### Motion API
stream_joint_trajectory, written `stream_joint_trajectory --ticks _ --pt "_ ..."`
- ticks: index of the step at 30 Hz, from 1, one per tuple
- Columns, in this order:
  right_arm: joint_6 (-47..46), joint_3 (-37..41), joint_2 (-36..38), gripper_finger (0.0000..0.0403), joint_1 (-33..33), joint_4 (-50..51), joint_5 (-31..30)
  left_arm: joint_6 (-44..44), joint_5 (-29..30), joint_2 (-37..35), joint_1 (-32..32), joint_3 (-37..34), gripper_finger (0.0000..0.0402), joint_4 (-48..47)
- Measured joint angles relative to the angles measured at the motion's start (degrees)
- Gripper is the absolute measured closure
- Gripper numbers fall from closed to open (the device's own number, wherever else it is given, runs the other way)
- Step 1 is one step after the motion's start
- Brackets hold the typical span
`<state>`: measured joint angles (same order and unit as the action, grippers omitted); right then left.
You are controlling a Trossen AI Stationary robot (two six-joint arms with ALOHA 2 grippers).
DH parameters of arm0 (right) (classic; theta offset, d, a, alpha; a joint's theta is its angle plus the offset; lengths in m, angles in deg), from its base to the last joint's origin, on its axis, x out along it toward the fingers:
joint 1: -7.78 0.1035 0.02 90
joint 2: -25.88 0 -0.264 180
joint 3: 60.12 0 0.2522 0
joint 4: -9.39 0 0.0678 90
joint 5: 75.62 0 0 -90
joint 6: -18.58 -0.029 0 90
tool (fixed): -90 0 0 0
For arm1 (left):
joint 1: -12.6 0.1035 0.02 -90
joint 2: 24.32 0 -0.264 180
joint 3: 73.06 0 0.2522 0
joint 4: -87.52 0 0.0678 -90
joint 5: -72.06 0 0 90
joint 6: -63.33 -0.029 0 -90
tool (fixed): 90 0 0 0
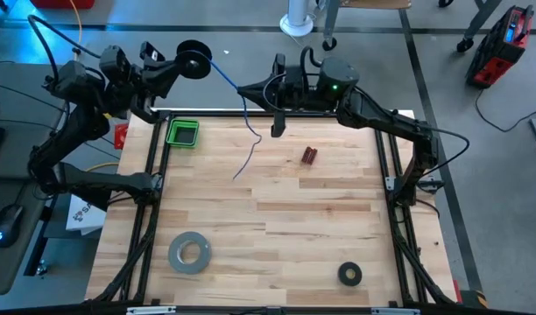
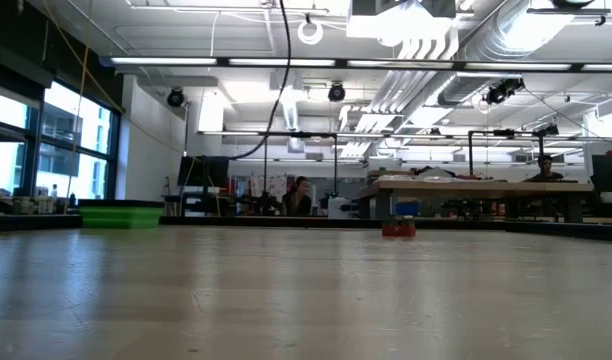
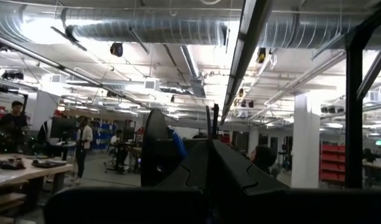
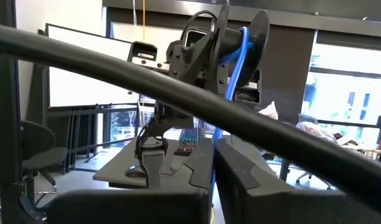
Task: Coil cords
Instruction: Coil the blue wire onto the spool
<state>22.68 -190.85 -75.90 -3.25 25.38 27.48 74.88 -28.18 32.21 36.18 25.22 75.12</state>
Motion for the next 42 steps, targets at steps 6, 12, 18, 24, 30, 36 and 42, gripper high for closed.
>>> stream_joint_trajectory --ticks 6,12,18,24,30,36,42 --pt "0.5 0.0 0.0 0.0337 0.0 0.4 -0.8 0.4 0.3 -0.8 0.0 0.1 0.0396 0.4" --pt "0.4 0.0 0.0 0.0295 0.0 2.5 -1.7 1.3 0.1 -1.0 0.0 0.1 0.0399 0.0" --pt "5.6 0.0 2.0 0.0293 0.2 10.8 -4.4 1.3 0.0 -1.5 0.0 0.1 0.0400 0.0" --pt "7.0 -0.1 6.5 0.0293 0.2 15.9 -8.6 2.1 -5.0 -1.5 0.0 0.0 0.0401 1.0" --pt "9.9 0.0 8.0 0.0293 0.2 25.0 -10.4 6.3 -8.2 1.7 0.0 0.2 0.0401 2.9" --pt "11.0 0.0 10.1 0.0293 -1.2 39.4 -15.0 2.6 -8.6 4.3 0.0 3.4 0.0401 -2.8" --pt "10.5 1.8 11.1 0.0293 -2.6 46.1 -9.4 2.7 -15.0 3.8 1.0 3.3 0.0401 -3.7"
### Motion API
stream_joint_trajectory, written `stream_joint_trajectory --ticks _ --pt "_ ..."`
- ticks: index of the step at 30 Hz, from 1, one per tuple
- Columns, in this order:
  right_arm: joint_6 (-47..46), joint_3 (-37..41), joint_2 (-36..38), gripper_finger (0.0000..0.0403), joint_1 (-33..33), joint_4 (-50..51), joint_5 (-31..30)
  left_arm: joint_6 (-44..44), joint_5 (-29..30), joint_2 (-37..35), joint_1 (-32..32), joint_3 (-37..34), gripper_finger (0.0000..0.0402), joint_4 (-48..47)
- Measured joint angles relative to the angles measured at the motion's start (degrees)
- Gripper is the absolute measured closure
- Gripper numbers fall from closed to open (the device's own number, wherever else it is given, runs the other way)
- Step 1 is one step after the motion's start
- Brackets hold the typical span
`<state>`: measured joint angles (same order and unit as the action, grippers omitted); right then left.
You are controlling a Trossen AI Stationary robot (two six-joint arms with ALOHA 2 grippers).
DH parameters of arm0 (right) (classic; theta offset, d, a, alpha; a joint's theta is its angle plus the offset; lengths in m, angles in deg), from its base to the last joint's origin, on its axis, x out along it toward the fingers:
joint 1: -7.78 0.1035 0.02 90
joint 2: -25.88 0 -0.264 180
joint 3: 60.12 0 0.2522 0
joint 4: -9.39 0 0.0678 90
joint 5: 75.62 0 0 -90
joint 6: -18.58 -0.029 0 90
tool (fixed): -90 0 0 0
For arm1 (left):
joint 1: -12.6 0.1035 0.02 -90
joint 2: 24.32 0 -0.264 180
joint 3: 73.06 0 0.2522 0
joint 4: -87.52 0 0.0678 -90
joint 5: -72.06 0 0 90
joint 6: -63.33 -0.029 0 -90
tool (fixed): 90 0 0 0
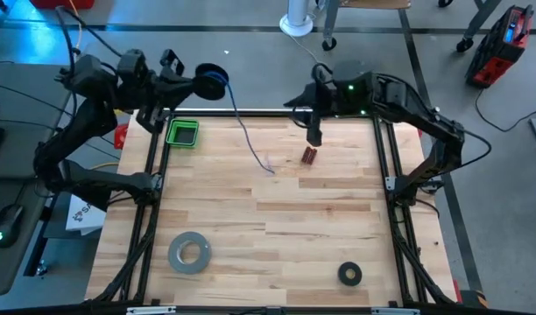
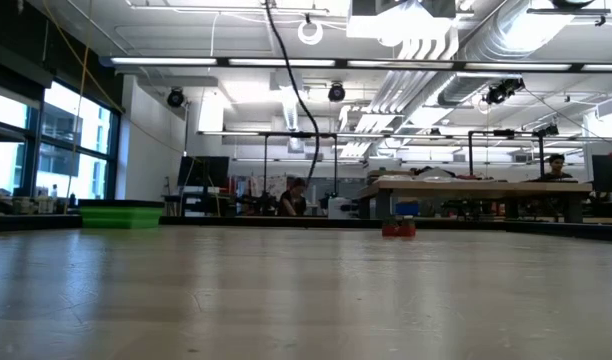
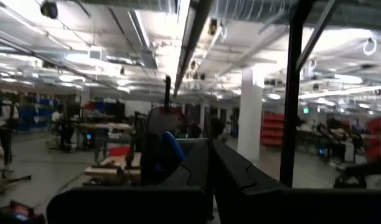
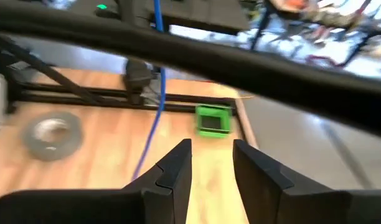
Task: Coil cords
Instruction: Coil the blue wire onto the spool
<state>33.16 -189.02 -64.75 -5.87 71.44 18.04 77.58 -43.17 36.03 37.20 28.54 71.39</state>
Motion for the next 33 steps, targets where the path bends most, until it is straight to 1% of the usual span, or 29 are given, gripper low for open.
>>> stream_joint_trajectory --ticks 1,3,4,7,9,11,13,15,17,20,26,30,33 --pt "-1.0 1.4 0.0 0.0293 -0.7 -1.7 2.9 0.4 0.0 -0.5 0.3 0.0 0.0401 0.5" --pt "-3.2 6.1 -0.1 0.0293 -1.4 -9.9 9.2 2.0 0.5 -1.4 0.6 0.2 0.0401 2.1" --pt "-4.1 9.2 -0.1 0.0293 -1.5 -15.5 10.5 2.3 0.6 -1.6 0.6 0.2 0.0401 2.7" --pt "-7.6 17.8 -0.4 0.0293 -1.5 -34.1 11.4 3.0 0.0 -1.7 0.4 0.2 0.0401 5.0" --pt "-12.5 22.4 -1.1 0.0293 -1.6 -47.6 12.3 3.2 -2.0 -1.6 0.4 0.2 0.0401 6.0" --pt "-18.9 25.5 -2.1 0.0293 -1.8 -59.1 15.0 3.9 -2.8 -1.2 0.4 0.1 0.0401 6.2" --pt "-24.0 26.6 -3.4 0.0293 -1.8 -65.1 17.9 4.9 -2.9 -0.9 0.4 0.1 0.0401 6.6" --pt "-26.4 26.8 -4.3 0.0293 -1.6 -65.8 19.4 5.2 -3.0 -0.5 0.4 0.1 0.0401 6.8" --pt "-26.5 26.8 -4.3 0.0293 -1.2 -65.8 20.1 5.2 -3.0 0.0 0.4 0.1 0.0401 6.7" --pt "-24.8 26.8 -4.3 0.0293 -0.5 -66.2 20.1 5.6 -3.0 0.8 0.4 0.1 0.0401 6.6" --pt "-20.7 26.8 -4.3 0.0293 -0.7 -65.6 20.0 11.8 -4.4 3.1 0.4 0.1 0.0401 10.5" --pt "-21.0 26.8 -4.3 0.0293 -0.9 -65.8 23.8 12.8 -4.3 4.7 0.4 0.1 0.0401 13.6" --pt "-20.2 26.7 -4.3 0.0293 -0.7 -64.9 24.9 14.9 -4.6 5.5 0.4 0.1 0.0401 16.2"
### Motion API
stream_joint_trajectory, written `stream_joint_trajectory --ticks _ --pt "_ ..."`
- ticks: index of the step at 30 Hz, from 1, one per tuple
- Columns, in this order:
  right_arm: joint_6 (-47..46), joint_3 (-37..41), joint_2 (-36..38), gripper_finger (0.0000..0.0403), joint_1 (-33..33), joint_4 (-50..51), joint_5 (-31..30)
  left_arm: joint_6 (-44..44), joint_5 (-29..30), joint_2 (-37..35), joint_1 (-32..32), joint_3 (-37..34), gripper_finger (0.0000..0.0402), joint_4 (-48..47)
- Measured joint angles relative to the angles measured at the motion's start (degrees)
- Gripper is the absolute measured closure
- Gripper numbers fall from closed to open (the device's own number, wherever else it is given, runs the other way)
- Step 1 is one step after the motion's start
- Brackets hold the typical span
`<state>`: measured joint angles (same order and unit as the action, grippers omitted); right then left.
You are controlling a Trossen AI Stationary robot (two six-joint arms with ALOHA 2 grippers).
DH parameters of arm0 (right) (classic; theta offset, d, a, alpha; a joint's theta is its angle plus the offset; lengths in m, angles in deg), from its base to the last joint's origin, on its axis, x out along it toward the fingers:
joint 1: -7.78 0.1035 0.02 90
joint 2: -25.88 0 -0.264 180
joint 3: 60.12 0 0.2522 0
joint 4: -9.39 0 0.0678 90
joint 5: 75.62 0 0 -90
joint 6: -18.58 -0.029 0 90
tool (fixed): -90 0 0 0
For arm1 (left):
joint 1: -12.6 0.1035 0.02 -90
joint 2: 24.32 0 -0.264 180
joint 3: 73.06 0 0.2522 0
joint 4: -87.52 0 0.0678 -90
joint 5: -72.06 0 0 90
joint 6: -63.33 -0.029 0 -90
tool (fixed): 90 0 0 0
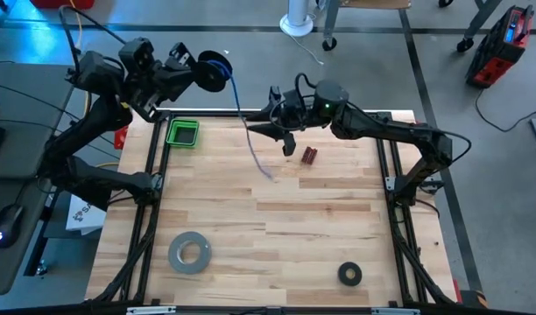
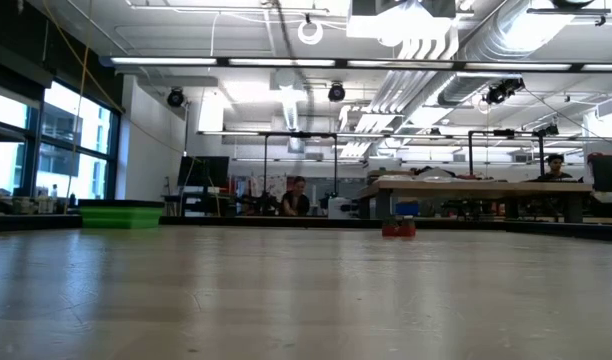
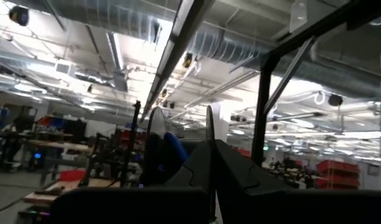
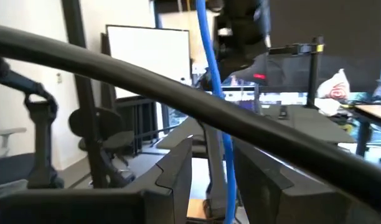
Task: Coil cords
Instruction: Coil the blue wire onto the spool
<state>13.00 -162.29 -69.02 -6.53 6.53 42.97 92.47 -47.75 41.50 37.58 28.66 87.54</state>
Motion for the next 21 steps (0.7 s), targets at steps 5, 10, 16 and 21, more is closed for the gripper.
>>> stream_joint_trajectory --ticks 5,10,16,21 --pt "-1.8 0.0 0.0 0.0293 -0.9 -0.9 1.8 0.7 -1.0 0.9 0.0 0.0 0.0401 0.3" --pt "-1.1 0.0 -0.4 0.0293 -1.1 0.8 1.9 1.8 -0.9 0.8 0.0 0.0 0.0401 2.1" --pt "-0.5 0.0 -0.4 0.0293 -1.1 0.6 2.0 1.8 -0.9 0.8 0.0 0.0 0.0401 2.9" --pt "-0.5 0.0 -0.4 0.0293 -1.2 0.6 2.2 2.2 1.1 0.6 0.0 0.0 0.0401 2.9"
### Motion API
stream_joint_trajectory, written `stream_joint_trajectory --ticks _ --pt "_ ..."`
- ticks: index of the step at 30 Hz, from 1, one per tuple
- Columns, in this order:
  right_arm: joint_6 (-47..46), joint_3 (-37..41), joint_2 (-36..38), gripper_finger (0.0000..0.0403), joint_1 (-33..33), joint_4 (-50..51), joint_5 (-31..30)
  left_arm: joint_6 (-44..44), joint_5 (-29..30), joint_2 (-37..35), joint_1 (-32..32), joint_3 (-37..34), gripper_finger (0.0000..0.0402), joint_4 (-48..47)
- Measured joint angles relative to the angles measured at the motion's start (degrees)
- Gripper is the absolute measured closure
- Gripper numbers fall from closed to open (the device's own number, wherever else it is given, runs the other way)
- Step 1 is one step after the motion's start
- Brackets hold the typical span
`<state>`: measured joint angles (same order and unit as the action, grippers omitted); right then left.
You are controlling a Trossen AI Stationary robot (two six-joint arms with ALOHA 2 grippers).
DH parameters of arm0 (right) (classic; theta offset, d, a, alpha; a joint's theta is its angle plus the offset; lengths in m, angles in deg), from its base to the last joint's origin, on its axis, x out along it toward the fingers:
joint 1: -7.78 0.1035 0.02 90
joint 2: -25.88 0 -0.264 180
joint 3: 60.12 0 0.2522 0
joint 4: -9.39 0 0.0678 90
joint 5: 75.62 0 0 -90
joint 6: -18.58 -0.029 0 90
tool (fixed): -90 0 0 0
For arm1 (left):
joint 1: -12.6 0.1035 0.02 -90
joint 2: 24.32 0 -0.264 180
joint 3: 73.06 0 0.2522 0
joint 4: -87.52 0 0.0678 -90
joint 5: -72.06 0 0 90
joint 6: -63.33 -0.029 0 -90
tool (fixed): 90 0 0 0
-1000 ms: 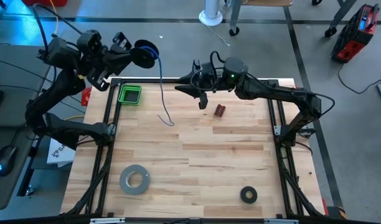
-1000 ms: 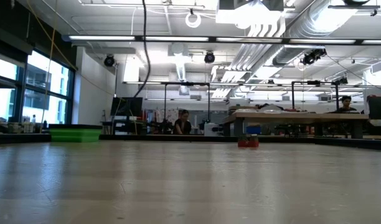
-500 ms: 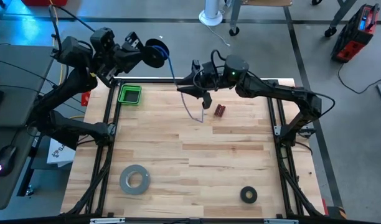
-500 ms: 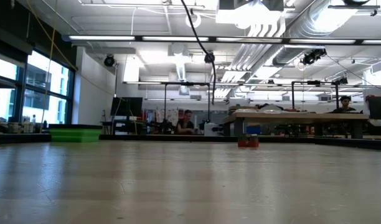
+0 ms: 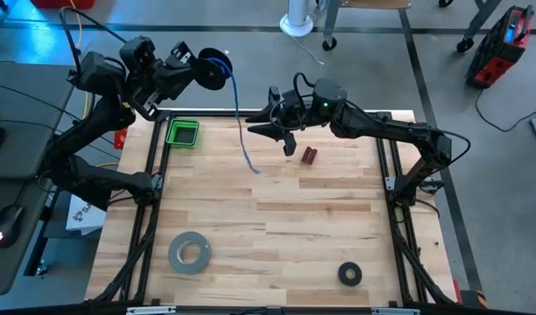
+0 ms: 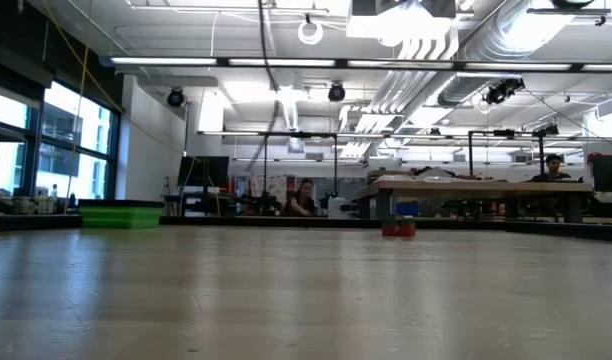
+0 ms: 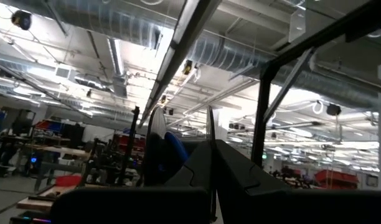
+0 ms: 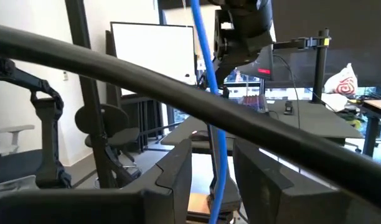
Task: Coil cords
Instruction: Coil the blue wire onto the spool
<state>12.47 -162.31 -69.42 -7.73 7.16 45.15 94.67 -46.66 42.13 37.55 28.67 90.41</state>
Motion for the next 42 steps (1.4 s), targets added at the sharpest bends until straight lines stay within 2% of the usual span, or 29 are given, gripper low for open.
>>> stream_joint_trajectory --ticks 5,12,42 --pt "0.5 0.0 0.0 0.0293 0.9 -0.8 -0.2 0.0 0.9 0.2 0.0 0.0 0.0401 0.1" --pt "3.8 0.0 0.0 0.0293 1.3 -1.4 -4.2 1.5 0.9 0.3 0.0 0.0 0.0401 0.0" --pt "5.7 0.0 -0.3 0.0293 2.8 -1.9 -5.3 2.5 1.8 0.3 -0.4 0.0 0.0401 -0.1"
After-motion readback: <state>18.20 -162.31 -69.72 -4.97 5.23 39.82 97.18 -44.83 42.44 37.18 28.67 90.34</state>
